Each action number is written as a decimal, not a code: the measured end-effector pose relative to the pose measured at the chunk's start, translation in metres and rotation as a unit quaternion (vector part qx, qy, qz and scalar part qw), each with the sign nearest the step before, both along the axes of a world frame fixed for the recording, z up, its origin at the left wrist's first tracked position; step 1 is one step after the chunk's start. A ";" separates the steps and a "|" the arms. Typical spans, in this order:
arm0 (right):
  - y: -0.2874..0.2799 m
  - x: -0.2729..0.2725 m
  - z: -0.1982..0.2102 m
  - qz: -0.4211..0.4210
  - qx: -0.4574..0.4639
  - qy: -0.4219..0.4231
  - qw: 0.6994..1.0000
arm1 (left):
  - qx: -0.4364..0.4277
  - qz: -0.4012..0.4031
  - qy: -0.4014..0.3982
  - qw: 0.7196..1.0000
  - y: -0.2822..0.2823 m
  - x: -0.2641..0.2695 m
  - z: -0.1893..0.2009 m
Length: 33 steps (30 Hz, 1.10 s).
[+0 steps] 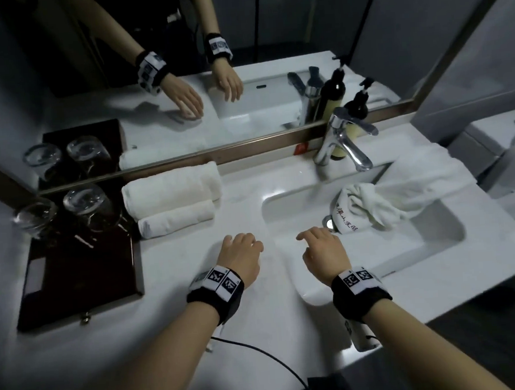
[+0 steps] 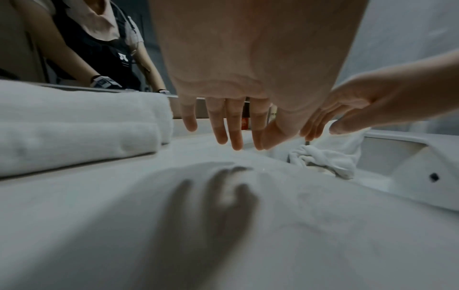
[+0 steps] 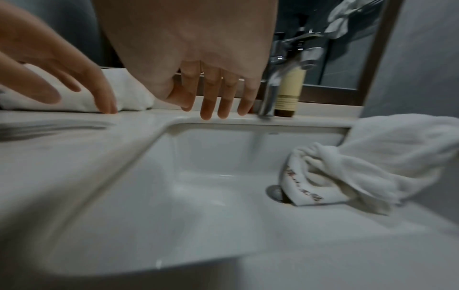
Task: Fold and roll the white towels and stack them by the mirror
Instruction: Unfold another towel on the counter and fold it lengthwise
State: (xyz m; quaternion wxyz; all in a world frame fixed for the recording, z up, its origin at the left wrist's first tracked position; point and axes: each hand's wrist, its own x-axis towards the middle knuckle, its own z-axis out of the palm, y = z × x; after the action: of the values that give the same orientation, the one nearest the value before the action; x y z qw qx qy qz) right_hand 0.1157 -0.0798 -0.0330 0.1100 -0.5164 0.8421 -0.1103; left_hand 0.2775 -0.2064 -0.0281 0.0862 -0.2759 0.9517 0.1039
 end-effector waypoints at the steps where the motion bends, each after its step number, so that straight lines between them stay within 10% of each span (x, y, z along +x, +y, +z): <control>1: 0.009 -0.011 0.000 -0.018 -0.001 0.003 1.000 | 0.002 -0.006 0.000 1.000 0.003 -0.008 0.001; 21: 0.106 -0.330 0.009 -0.101 0.044 0.023 0.994 | 0.042 0.034 -0.048 0.997 0.113 -0.243 -0.004; 33: 0.082 -0.393 -0.003 -0.133 0.130 0.043 0.982 | 0.143 0.055 -0.103 0.983 0.131 -0.276 -0.002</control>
State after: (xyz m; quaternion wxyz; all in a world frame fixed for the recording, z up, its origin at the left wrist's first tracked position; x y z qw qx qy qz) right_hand -0.2774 0.0021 -0.0364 0.1237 -0.3859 0.9142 0.0088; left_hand 0.0012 -0.0756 -0.0297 0.2167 -0.3221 0.8962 0.2149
